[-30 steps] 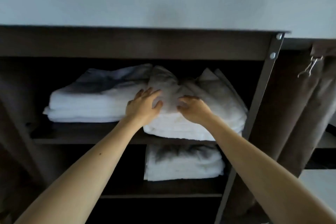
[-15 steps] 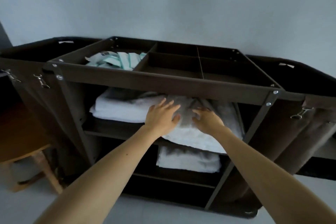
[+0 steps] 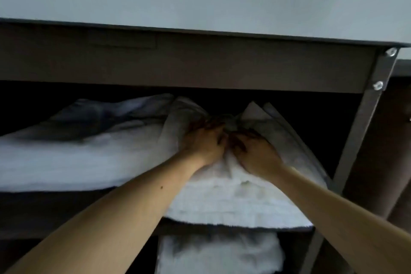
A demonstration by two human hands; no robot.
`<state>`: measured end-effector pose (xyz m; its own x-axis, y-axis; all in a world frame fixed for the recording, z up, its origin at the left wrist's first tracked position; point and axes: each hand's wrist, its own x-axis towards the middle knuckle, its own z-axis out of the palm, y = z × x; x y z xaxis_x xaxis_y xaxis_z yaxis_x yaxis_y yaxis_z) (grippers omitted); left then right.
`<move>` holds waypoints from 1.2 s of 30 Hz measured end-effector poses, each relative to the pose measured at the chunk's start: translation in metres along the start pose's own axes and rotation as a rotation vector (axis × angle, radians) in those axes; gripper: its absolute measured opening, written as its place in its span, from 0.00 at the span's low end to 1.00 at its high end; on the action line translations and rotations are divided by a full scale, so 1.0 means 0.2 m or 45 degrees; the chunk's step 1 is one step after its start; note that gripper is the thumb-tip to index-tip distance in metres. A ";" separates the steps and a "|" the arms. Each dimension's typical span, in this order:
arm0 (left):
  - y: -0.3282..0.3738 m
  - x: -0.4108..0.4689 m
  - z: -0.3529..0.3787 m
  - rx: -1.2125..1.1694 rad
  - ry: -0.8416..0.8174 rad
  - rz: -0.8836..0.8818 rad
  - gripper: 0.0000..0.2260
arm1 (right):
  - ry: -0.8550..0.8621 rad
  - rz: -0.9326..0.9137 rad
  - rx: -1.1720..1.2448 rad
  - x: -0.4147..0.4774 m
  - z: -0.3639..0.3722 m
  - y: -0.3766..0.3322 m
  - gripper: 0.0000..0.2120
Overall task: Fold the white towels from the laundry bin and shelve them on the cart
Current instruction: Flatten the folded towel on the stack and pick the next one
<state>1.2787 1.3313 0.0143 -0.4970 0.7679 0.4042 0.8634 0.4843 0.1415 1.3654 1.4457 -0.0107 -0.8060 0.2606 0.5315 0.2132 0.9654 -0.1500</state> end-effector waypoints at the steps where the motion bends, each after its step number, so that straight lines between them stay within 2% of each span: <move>1: -0.01 0.07 0.00 -0.047 -0.020 -0.015 0.19 | -0.016 -0.032 -0.045 0.07 0.03 0.03 0.33; 3: -0.07 0.22 0.02 -0.081 -0.069 -0.079 0.20 | -0.109 -0.012 -0.208 0.22 0.07 0.10 0.33; 5: -0.13 0.33 0.10 -0.061 -0.146 -0.118 0.21 | -0.169 0.079 -0.338 0.32 0.10 0.21 0.27; 8: -0.21 0.47 0.29 0.261 -0.184 -0.089 0.25 | -0.298 0.158 -0.497 0.40 0.16 0.34 0.24; 11: -0.28 0.58 0.38 0.439 -0.249 -0.208 0.27 | -0.450 0.306 -0.547 0.48 0.23 0.45 0.25; 14: -0.31 0.62 0.38 0.404 -0.299 -0.350 0.31 | -0.431 0.467 -0.571 0.55 0.27 0.54 0.30; 18: -0.37 0.66 0.37 0.341 -0.416 -0.534 0.40 | -0.405 0.563 -0.469 0.62 0.33 0.62 0.37; 20: -0.40 0.69 0.36 0.296 -0.460 -0.571 0.43 | -0.314 0.627 -0.407 0.63 0.34 0.65 0.39; 22: -0.40 0.71 0.37 0.311 -0.447 -0.566 0.42 | -0.229 0.640 -0.416 0.63 0.34 0.68 0.38; 24: -0.39 0.71 0.37 0.346 -0.406 -0.541 0.39 | -0.192 0.624 -0.467 0.64 0.33 0.68 0.33; 25: -0.39 0.70 0.37 0.366 -0.392 -0.530 0.38 | -0.162 0.570 -0.510 0.64 0.33 0.67 0.28; 27: -0.38 0.69 0.38 0.389 -0.354 -0.505 0.35 | 0.093 0.255 -0.654 0.62 0.34 0.65 0.12; 28: -0.37 0.68 0.38 0.367 -0.311 -0.491 0.33 | 0.172 0.177 -0.721 0.61 0.34 0.65 0.08; 29: -0.35 0.67 0.37 0.335 -0.258 -0.477 0.31 | 0.197 0.198 -0.699 0.59 0.34 0.64 0.11; 30: -0.34 0.66 0.36 0.306 -0.211 -0.456 0.29 | 0.123 0.281 -0.612 0.58 0.31 0.63 0.14; 31: -0.32 0.64 0.34 0.291 -0.177 -0.427 0.28 | 0.223 0.280 -0.561 0.57 0.30 0.66 0.16; 32: -0.31 0.61 0.32 0.276 -0.166 -0.403 0.28 | 0.228 0.380 -0.546 0.54 0.29 0.64 0.17; 33: -0.31 0.57 0.29 0.250 -0.166 -0.386 0.28 | 0.046 0.506 -0.543 0.48 0.24 0.58 0.18; 34: -0.30 0.53 0.26 0.215 -0.167 -0.368 0.27 | -0.092 0.519 -0.577 0.45 0.20 0.55 0.20; 36: -0.30 0.42 0.19 0.130 -0.149 -0.305 0.23 | -0.159 0.487 -0.564 0.40 0.17 0.52 0.24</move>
<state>1.1813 1.3829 0.0063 -0.6975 0.6669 0.2622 0.7100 0.6928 0.1265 1.3034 1.5663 -0.0124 -0.6796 0.6137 0.4019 0.6896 0.7213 0.0648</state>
